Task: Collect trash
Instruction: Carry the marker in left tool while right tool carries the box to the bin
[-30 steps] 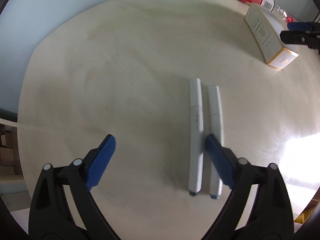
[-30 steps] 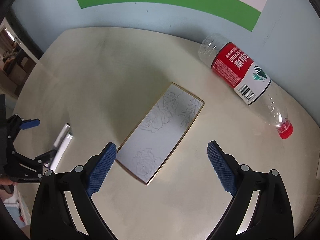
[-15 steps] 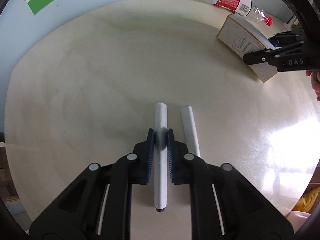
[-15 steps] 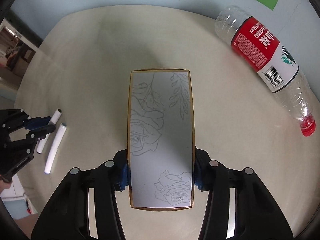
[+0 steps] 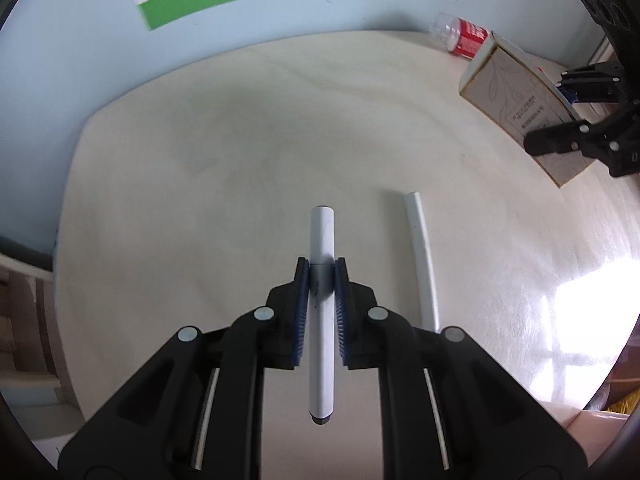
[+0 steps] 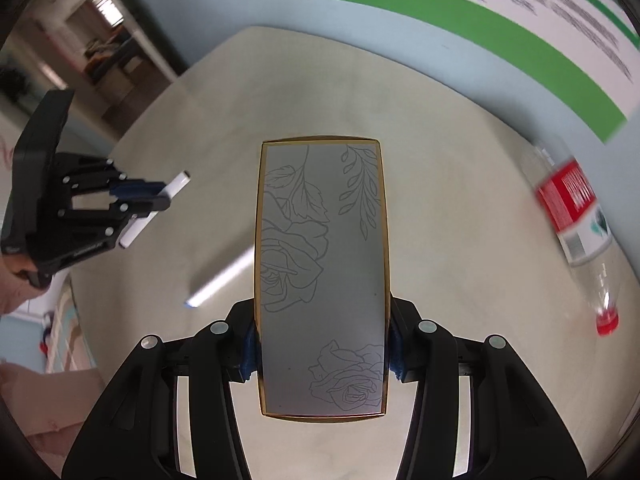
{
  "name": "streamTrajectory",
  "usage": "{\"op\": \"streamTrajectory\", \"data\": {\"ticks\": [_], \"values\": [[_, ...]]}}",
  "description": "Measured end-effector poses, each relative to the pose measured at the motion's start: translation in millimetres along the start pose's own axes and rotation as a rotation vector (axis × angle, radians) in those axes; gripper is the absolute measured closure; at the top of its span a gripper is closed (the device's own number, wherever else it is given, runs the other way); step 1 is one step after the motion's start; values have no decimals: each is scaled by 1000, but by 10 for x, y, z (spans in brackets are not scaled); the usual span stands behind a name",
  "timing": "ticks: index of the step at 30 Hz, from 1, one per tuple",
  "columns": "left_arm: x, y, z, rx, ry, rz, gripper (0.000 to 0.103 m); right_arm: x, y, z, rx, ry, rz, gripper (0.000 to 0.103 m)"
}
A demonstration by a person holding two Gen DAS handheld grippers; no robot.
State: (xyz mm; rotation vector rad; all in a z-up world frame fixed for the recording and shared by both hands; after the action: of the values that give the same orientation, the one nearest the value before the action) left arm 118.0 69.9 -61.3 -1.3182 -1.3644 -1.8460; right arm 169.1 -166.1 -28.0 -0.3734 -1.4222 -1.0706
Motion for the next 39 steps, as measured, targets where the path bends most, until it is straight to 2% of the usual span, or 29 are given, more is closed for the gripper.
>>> {"op": "streamTrajectory", "data": {"ticks": [3, 8, 15, 19, 22, 23, 24, 25, 29, 35, 39], "values": [[157, -181, 211, 74, 43, -14, 92, -35, 110, 406, 107, 44, 1, 54], [496, -761, 771, 250, 132, -15, 92, -296, 483, 1146, 315, 144, 29, 54], [881, -1912, 1547, 544, 237, -8, 92, -674, 882, 2654, 610, 272, 86, 54], [1117, -2738, 1946, 699, 289, -6, 92, -1028, 1083, 3743, 767, 313, 122, 54], [1281, -3475, 2237, 806, 321, 13, 92, -1278, 957, 4673, 861, 369, 149, 54], [1312, -3716, 2321, 842, 330, 29, 92, -1371, 935, 4894, 874, 385, 158, 54], [1322, -3900, 2377, 874, 334, 44, 92, -1445, 893, 5194, 893, 441, 146, 54], [1336, -4213, 2461, 910, 346, 77, 92, -1547, 857, 5482, 910, 455, 155, 54], [1320, -5036, 2632, 985, 362, 148, 92, -2047, 741, 6348, 902, 485, 219, 54], [1287, -6156, 2947, 1115, 364, 223, 92, -2683, 260, 7331, 988, 511, 337, 54], [1067, -6602, 2967, 1201, 350, 248, 92, -3301, -103, 7778, 1033, 498, 445, 54]]}}
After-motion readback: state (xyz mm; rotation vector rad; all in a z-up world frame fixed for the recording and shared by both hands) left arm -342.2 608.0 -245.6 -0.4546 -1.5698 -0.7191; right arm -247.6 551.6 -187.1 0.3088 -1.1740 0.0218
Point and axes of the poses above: each gripper's, at about its wrist camera, not at the fingertips, and x roughly against the way its jaws point, z to its left, y to its top, the point moved 4 cm from there along -x, roughly the way its jaws point, and after that the axes turned 6 degrees about x, right-handed, at the moved point
